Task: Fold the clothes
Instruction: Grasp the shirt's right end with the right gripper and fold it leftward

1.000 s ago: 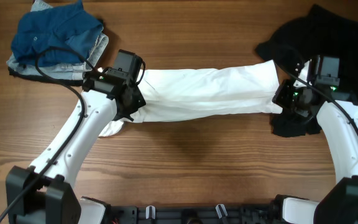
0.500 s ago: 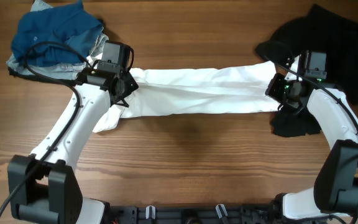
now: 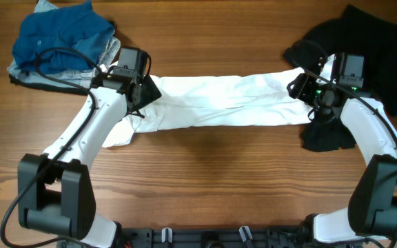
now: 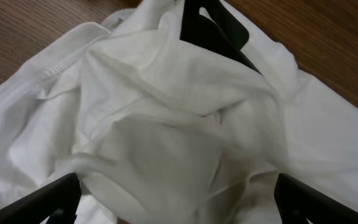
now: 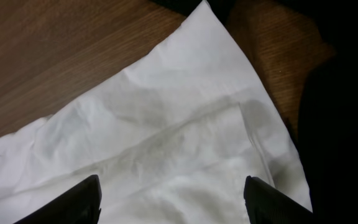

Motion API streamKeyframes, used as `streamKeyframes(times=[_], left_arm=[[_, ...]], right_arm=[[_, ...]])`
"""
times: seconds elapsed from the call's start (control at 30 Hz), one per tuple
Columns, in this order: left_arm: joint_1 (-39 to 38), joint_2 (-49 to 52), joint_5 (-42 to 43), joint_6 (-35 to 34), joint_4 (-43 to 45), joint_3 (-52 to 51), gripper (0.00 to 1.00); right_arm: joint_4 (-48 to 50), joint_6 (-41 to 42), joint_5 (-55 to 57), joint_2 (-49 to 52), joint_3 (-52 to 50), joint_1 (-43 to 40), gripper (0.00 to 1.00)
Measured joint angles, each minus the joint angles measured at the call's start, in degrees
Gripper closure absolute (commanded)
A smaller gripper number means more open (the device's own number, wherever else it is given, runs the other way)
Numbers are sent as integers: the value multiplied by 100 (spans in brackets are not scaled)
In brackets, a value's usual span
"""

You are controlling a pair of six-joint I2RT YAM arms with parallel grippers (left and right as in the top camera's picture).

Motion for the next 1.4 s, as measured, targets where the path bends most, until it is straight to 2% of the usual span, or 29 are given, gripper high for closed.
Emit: streamKeyframes(times=[0.1,0.27,0.43,0.83,1.07,1.2,1.4], left_arm=[[216,-2,20,240,-286,22,0],[809,-20,48,667,-1088,391,0],[1338,-66,122,925,-1134,667,0],[1377,-66,243,1115,-1139,667,0],[1377,-66,258,1115,-1141,667,0],[1377,-66,262,1115,-1141,667,0],[1377,-66,264,1115,-1145,667,0]], right_arm=[[2,-70,4,0,0,0,18],[136,-566,282,44,0,0,27],[450,-1189,662,579,0,-2,27],[857,-2232,1165,1034,0,-2,28],[1071,-2444,1272,1222,0,-2,34],[1174,-2457,1078,1368,52,-7,35],[1209,-2492,901,1408,76,-4,43]])
